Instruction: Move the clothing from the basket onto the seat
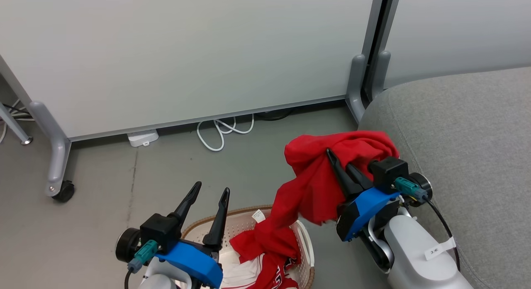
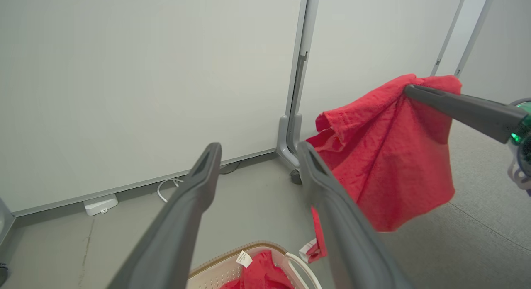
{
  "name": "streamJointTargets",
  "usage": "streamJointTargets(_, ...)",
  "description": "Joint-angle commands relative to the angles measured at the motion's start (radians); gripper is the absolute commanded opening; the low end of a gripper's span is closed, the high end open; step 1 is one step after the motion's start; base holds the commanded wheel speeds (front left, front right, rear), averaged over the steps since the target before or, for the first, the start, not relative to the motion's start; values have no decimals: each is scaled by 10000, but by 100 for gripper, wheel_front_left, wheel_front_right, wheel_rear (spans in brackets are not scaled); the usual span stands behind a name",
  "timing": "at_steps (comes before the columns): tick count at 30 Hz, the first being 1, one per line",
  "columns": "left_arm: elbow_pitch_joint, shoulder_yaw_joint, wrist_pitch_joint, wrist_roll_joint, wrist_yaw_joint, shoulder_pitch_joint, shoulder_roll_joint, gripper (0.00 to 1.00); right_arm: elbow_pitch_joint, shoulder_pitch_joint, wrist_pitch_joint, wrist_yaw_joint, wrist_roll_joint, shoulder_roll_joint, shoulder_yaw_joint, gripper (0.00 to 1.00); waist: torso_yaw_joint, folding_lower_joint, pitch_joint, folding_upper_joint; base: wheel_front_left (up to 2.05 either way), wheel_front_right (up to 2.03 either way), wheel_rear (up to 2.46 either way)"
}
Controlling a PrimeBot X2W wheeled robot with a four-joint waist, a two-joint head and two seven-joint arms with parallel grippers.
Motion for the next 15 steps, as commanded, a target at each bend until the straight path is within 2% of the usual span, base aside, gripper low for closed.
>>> streamJointTargets(1,-41,125,-26,124,-54,85,-57,100,-59,85,-35,1,2,-22,-23,0,-21,0,-9,-1,0,0,0)
streamJointTargets(8,-50,371,-27,375,-104,138,-209,100,-100,208,-35,1,64,-22,-6,0,-216,0,-24,-1,0,0,0)
streamJointTargets(15,-81,233,-27,340,-88,128,-231,100,-110,235,-35,1,73,-22,-29,0,-770,0,26,-1,0,0,0)
